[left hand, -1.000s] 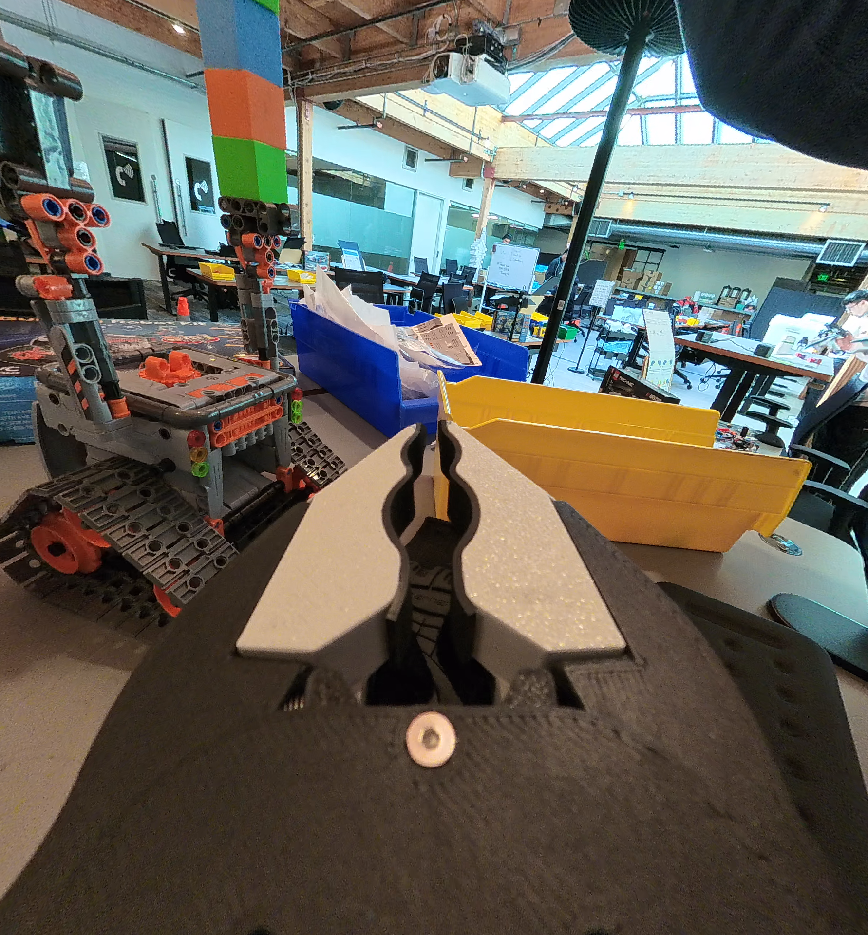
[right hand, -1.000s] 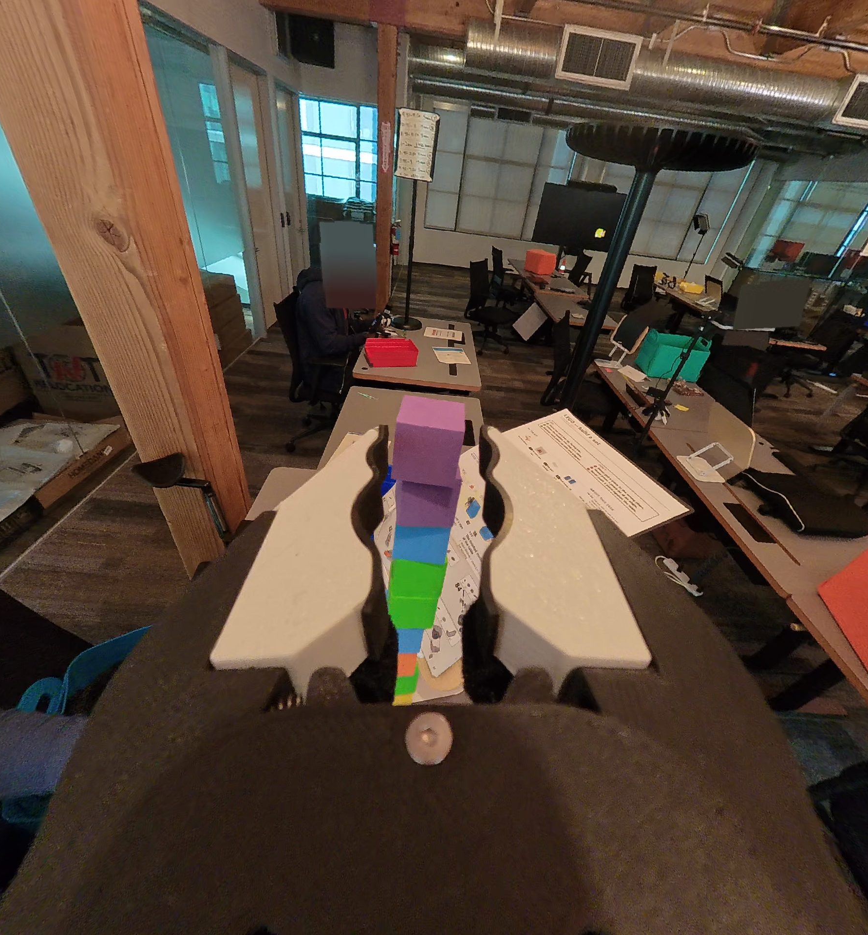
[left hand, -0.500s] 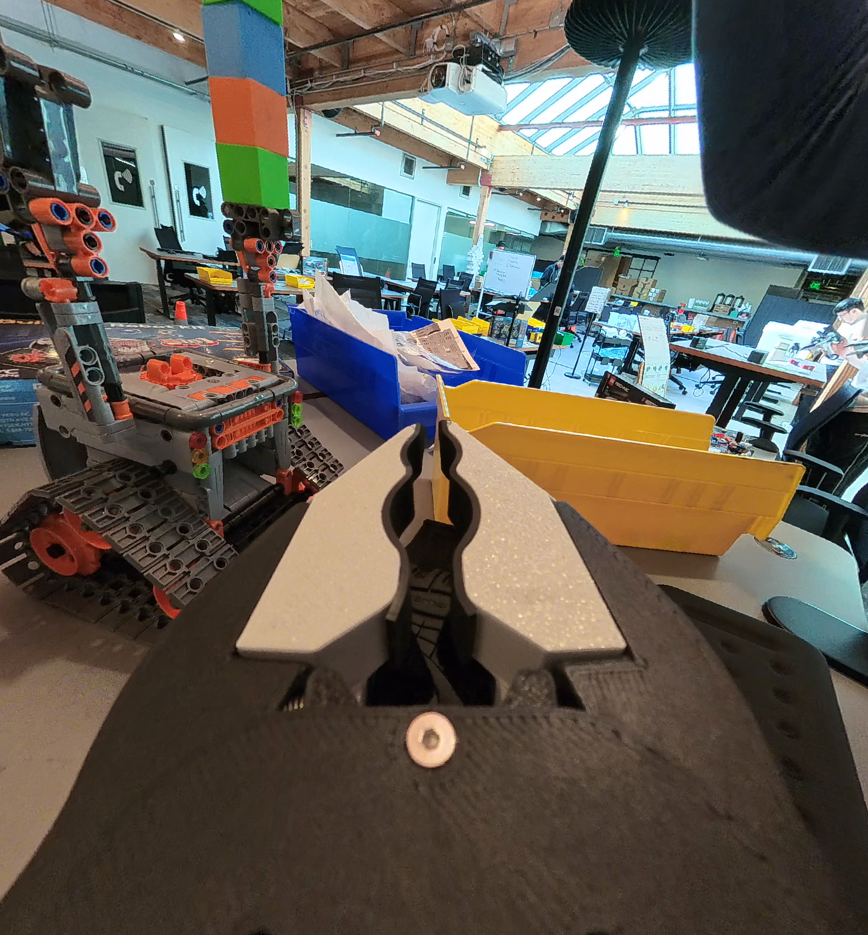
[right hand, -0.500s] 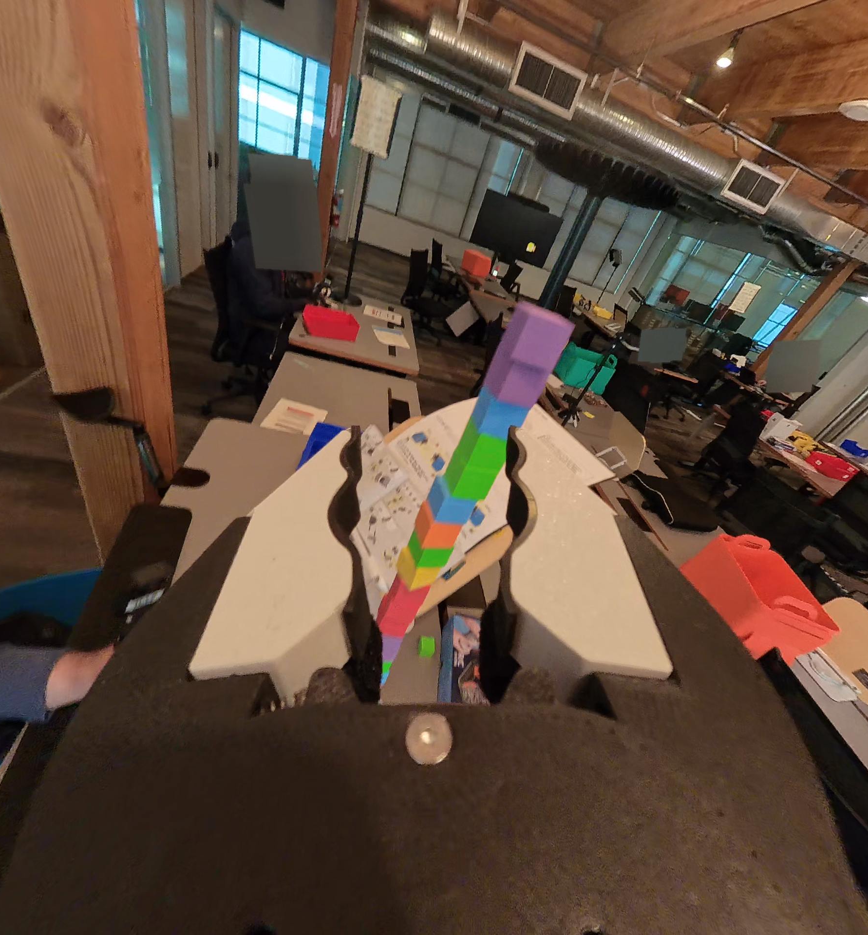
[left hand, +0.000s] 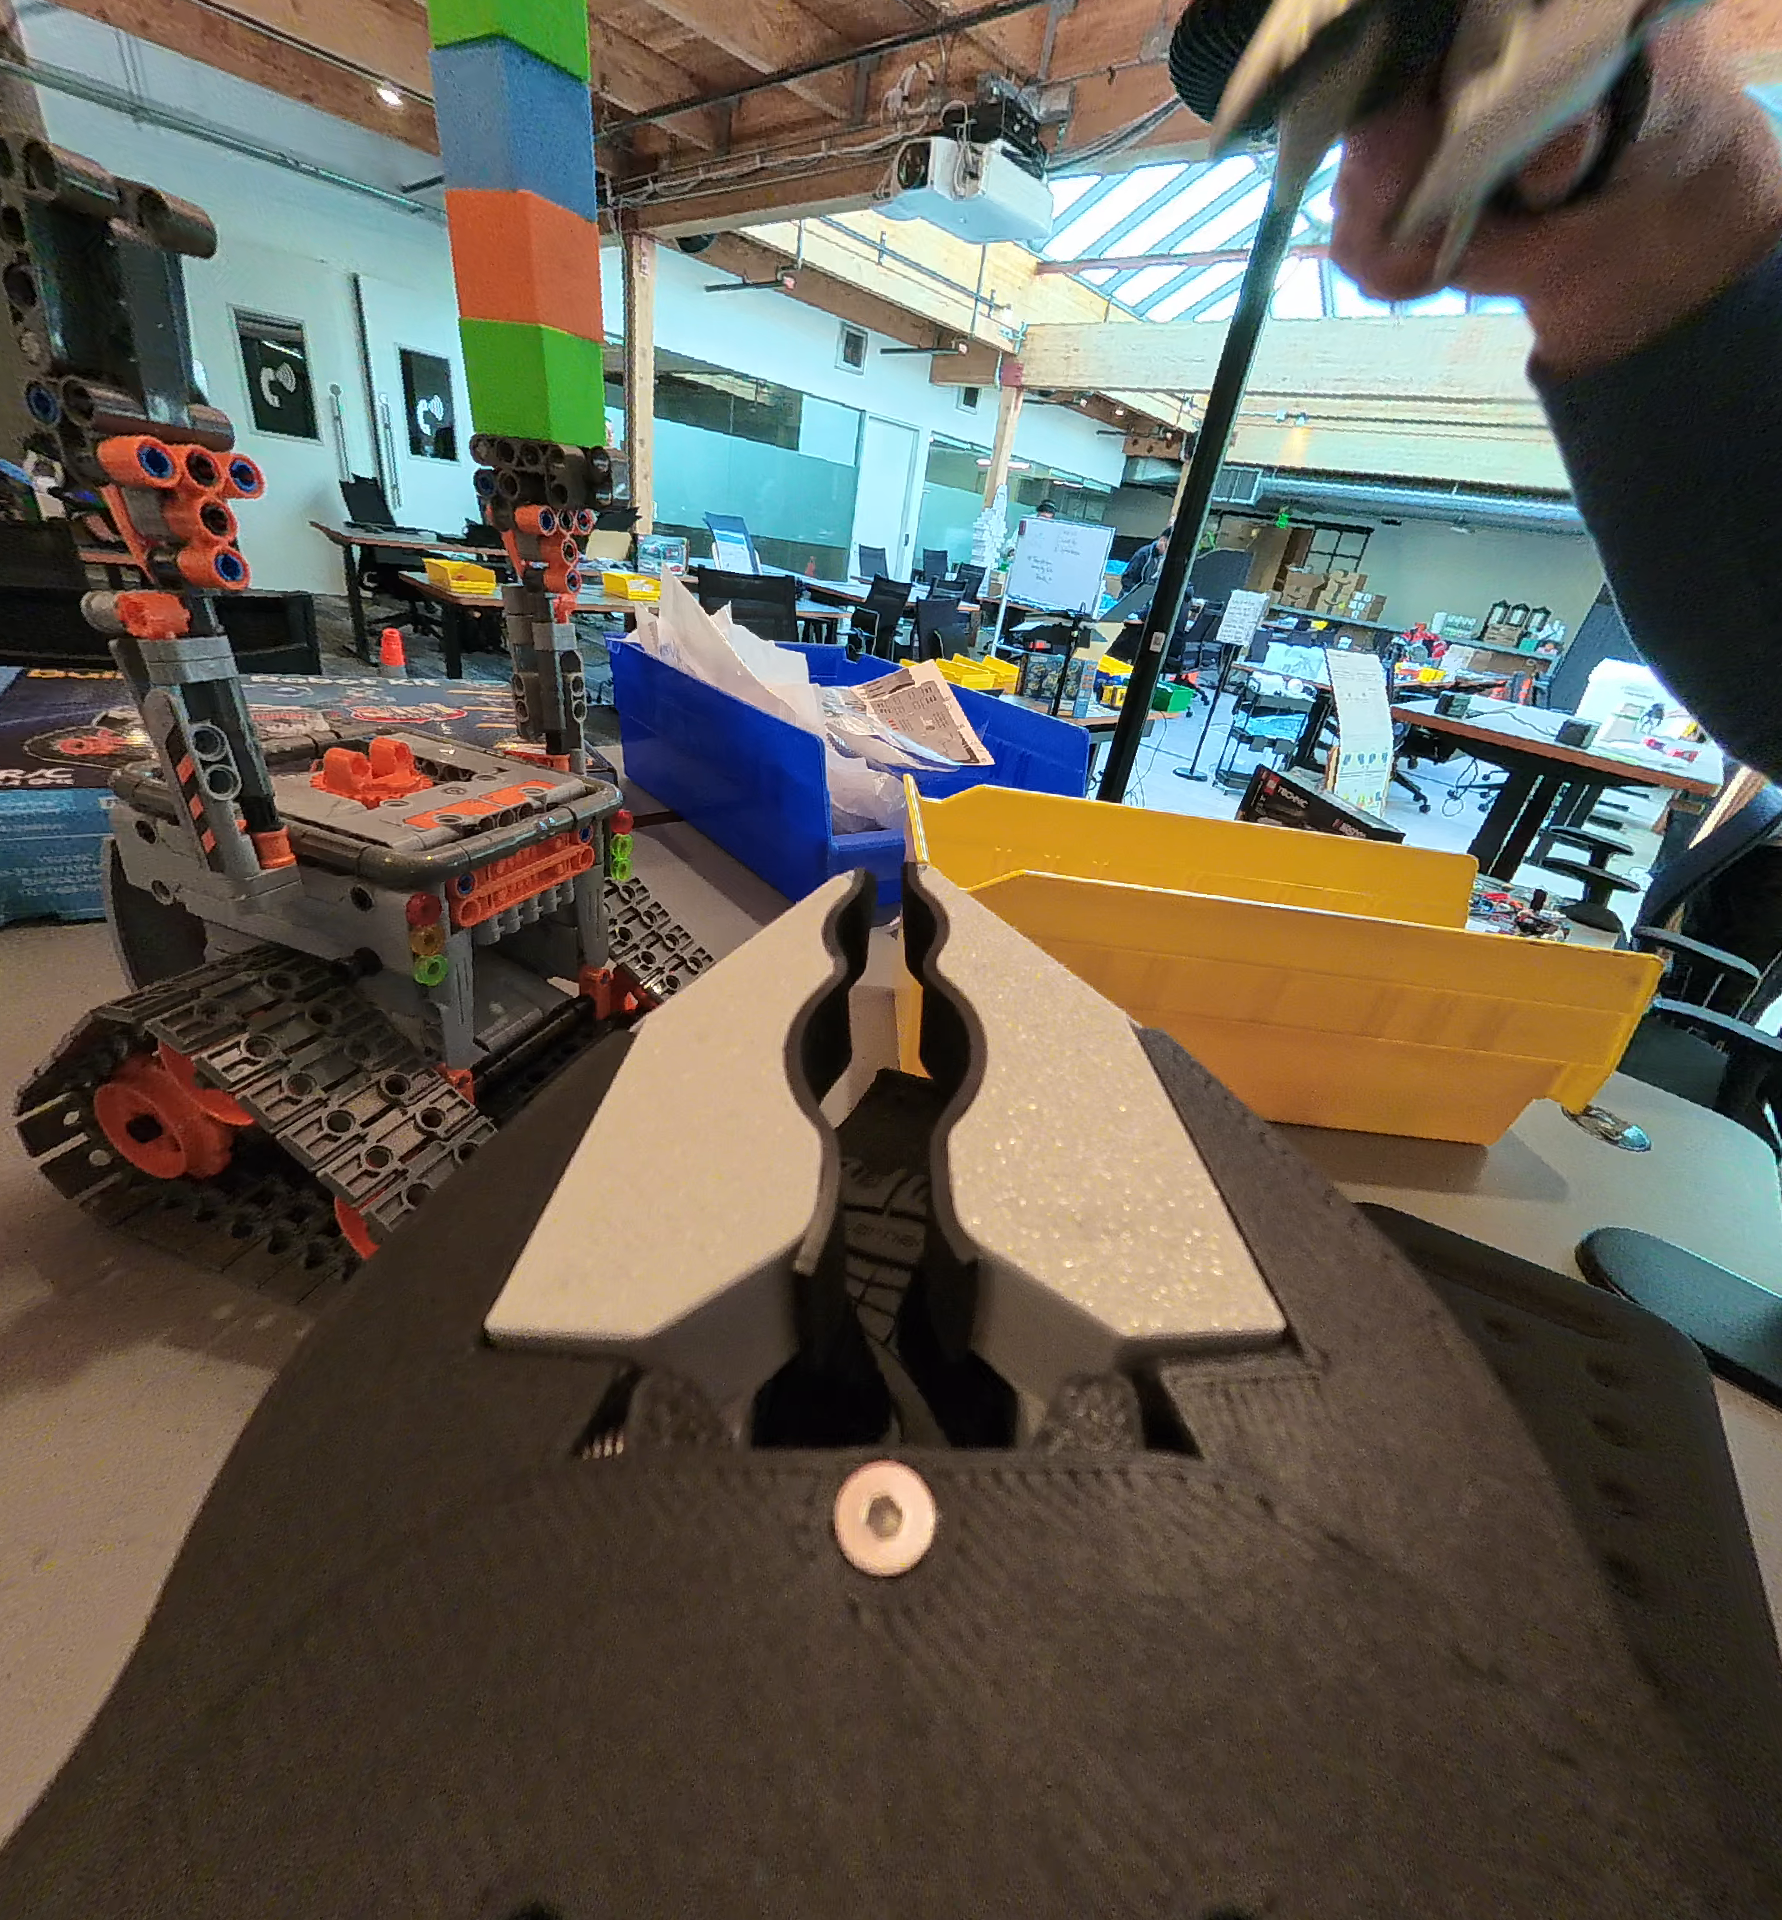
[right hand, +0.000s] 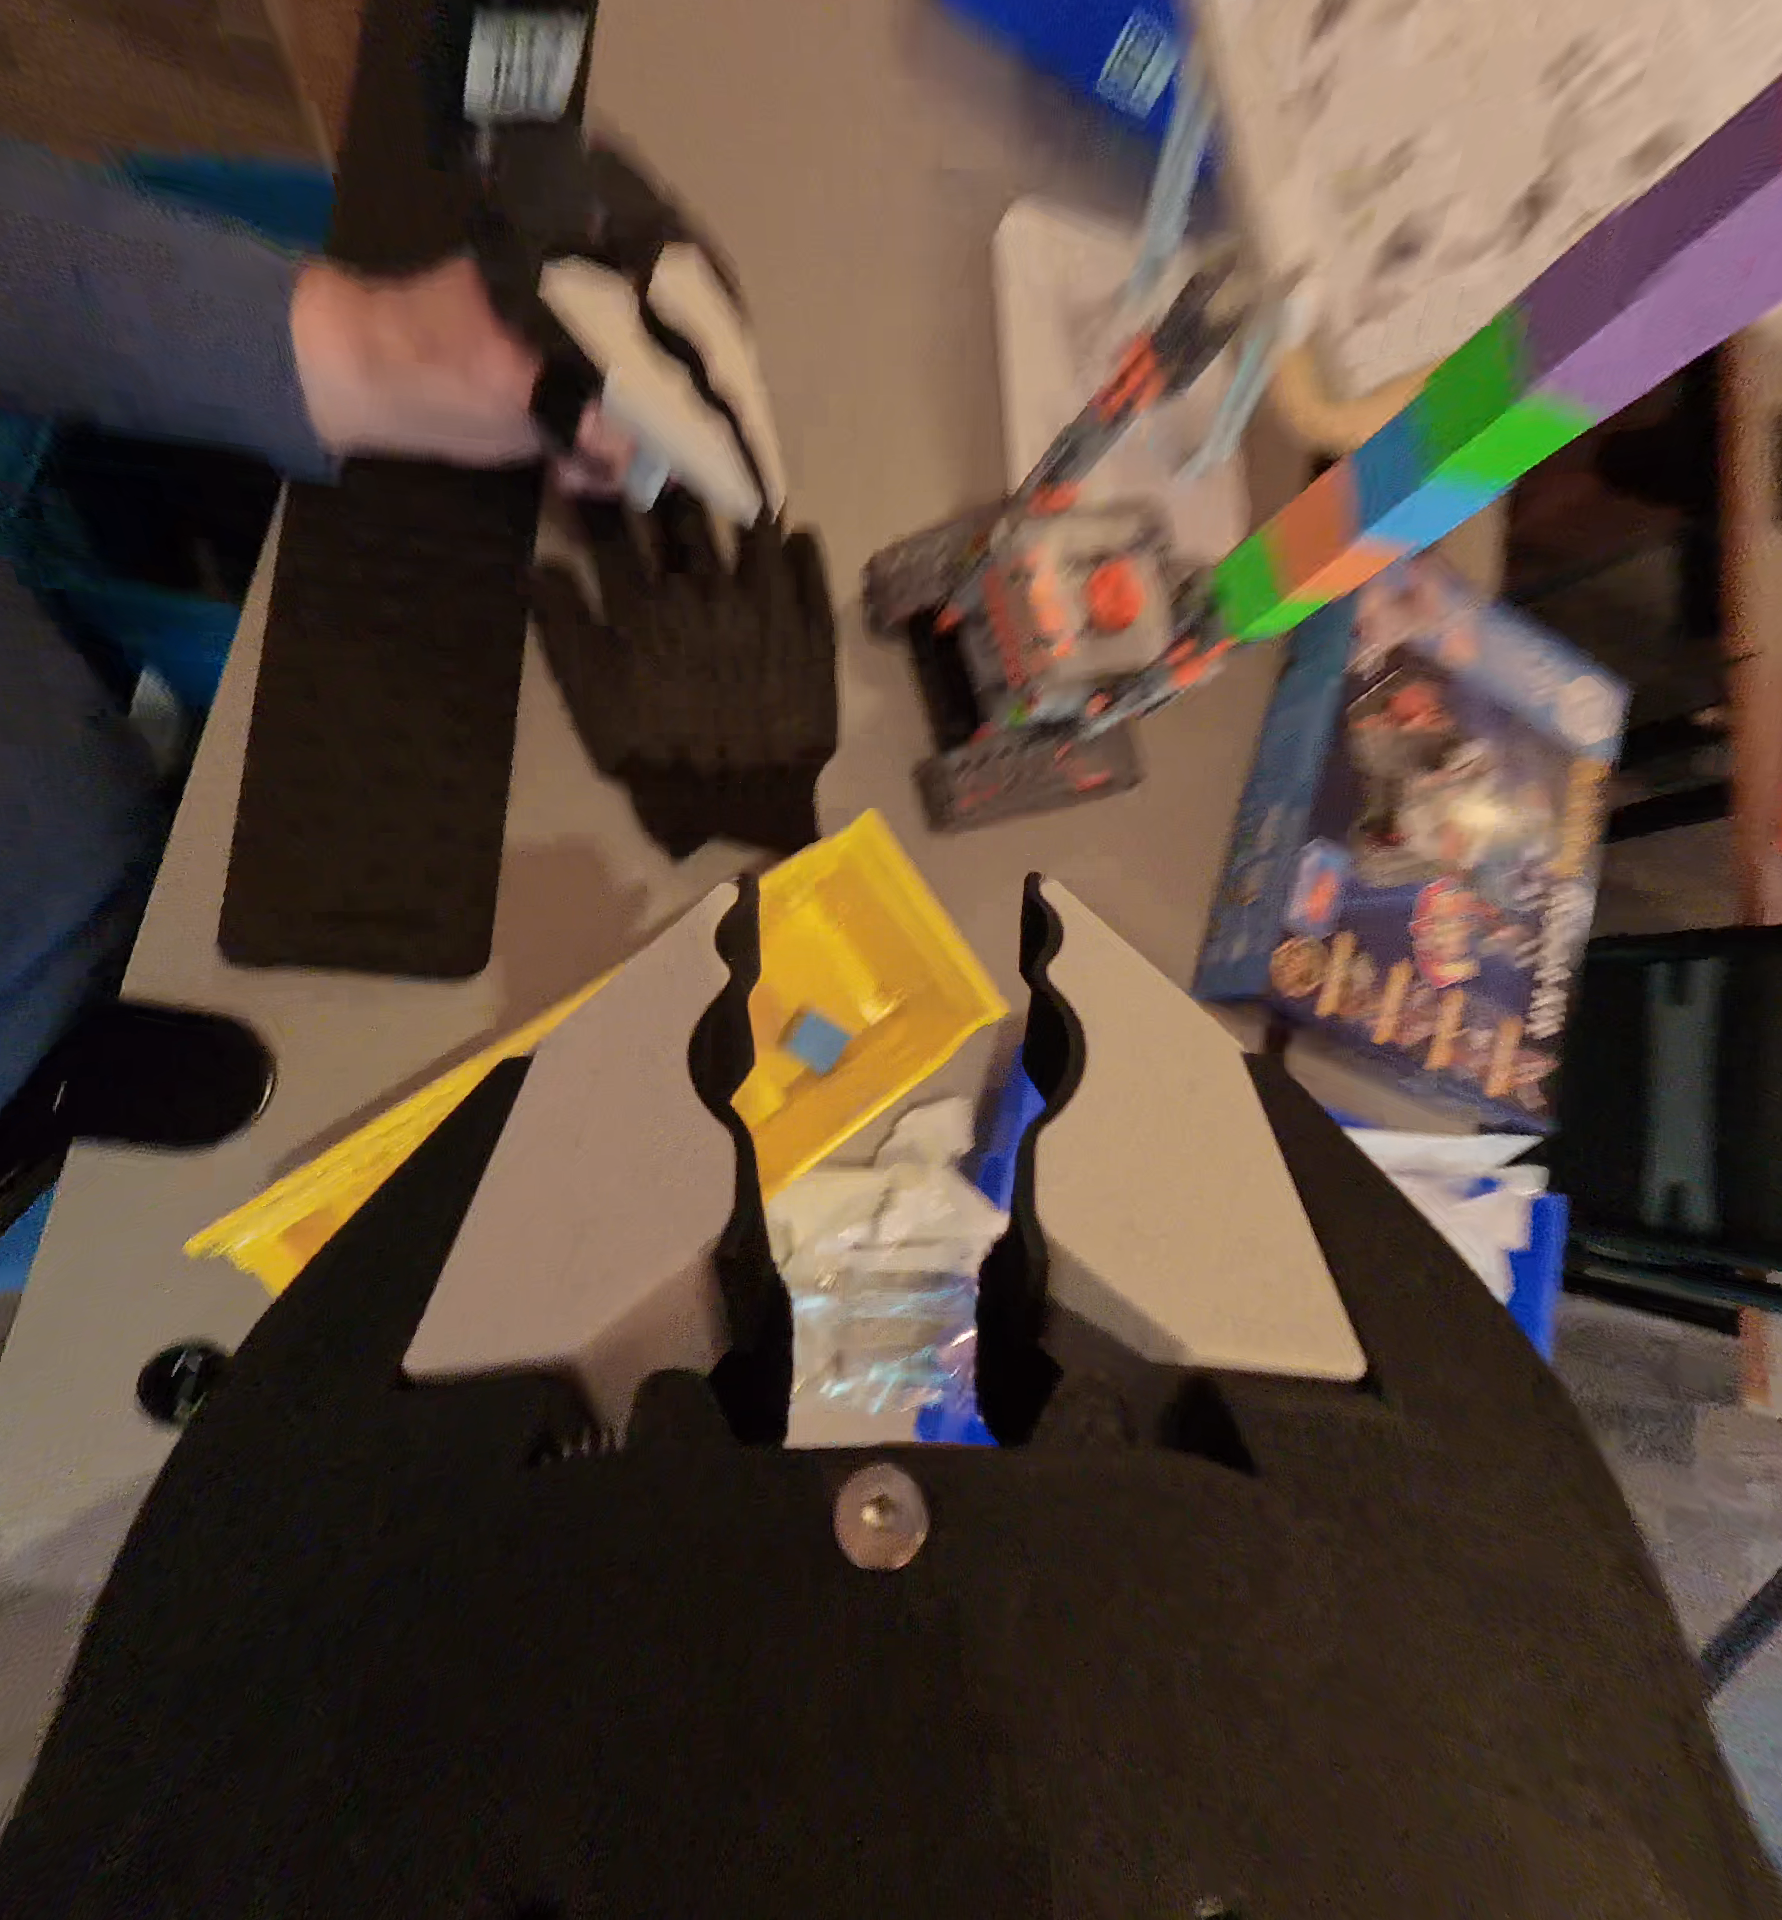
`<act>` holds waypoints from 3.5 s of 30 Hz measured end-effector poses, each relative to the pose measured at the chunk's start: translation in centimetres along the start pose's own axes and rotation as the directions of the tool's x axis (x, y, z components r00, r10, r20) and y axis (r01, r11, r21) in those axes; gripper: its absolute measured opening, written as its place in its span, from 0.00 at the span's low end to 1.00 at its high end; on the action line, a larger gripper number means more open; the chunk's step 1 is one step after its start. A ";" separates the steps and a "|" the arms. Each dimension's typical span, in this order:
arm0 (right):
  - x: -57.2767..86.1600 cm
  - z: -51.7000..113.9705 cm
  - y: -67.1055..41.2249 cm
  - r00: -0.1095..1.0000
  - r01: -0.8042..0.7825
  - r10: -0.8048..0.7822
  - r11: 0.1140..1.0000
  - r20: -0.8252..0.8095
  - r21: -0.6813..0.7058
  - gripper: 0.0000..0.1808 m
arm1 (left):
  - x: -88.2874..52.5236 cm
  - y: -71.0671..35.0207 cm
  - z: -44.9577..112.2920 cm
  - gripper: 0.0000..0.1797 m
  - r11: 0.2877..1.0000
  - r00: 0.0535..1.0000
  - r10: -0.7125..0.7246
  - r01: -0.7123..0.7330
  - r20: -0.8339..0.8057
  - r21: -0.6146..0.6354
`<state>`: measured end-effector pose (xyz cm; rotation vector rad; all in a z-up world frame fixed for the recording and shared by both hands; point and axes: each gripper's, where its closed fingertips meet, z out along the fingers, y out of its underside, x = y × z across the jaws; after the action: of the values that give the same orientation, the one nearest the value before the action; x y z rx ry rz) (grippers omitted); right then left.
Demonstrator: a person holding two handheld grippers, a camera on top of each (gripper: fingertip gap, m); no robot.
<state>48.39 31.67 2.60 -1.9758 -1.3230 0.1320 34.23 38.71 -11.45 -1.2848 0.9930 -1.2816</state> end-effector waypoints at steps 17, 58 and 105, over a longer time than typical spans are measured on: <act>-12.7 12.4 17.6 0.961 0.136 0.004 0.865 0.278 -0.483 0.20 | -0.1 0.4 0.0 0.02 1.000 1.000 0.006 -0.005 0.009 -0.026; -16.1 3.7 15.3 0.984 -0.157 0.177 0.931 0.030 -0.330 0.09 | 0.3 0.4 0.2 0.02 0.993 0.993 0.101 -0.098 0.054 -0.062; -37.4 -36.7 55.9 0.751 -0.527 0.639 0.731 -0.164 0.433 0.16 | 42.9 -11.8 19.7 0.00 0.742 0.677 0.655 -0.494 0.336 -0.454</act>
<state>90.36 -29.32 -17.29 -1.9240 -0.3857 0.3364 56.51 0.14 8.26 -1.2849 1.1496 -0.2684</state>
